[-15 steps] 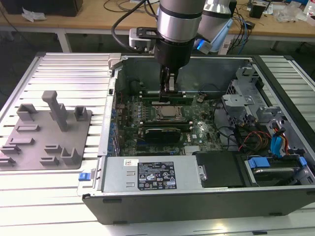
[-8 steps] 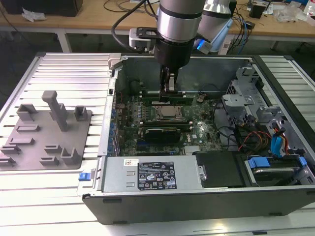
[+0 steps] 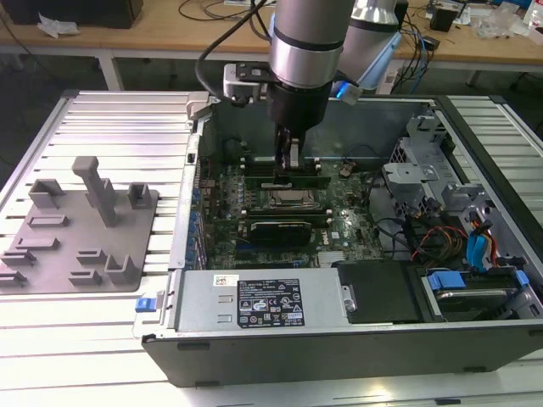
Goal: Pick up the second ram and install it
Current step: 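Insert the second ram into the second slot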
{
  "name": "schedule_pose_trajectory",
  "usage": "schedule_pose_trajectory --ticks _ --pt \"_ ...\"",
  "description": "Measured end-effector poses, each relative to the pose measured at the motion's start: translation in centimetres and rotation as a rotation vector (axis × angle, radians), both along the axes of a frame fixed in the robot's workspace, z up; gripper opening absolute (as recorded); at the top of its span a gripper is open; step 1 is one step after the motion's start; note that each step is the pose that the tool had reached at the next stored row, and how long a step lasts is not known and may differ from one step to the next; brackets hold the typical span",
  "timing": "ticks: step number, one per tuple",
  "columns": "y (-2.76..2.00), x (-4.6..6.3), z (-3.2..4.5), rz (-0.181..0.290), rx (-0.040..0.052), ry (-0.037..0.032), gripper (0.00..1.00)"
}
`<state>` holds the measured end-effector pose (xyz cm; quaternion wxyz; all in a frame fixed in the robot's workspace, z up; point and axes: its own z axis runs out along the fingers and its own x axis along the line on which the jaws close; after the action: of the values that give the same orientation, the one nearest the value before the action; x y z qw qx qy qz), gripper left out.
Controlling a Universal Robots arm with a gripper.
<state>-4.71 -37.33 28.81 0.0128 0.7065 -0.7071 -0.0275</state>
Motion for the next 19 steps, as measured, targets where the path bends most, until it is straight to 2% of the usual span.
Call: schedule_pose_trajectory --ticks 5,7,10,16,17,19 --pt "0.0 -0.2 -0.89 0.0 -0.0003 -0.0001 0.09" --pt "0.0 -0.2 -1.74 0.0 -0.0002 -0.0024 0.09" --pt "0.0 -0.2 -2.3 0.0 -0.0002 -0.0039 0.09" --pt "0.0 0.2 -2.81 0.0 -0.0002 -0.0039 0.09" --pt "0.0 0.2 -3.26 0.0 -0.0003 -0.0039 0.09" --pt "0.0 0.2 -3.59 0.0 -0.0002 -0.0039 0.09"
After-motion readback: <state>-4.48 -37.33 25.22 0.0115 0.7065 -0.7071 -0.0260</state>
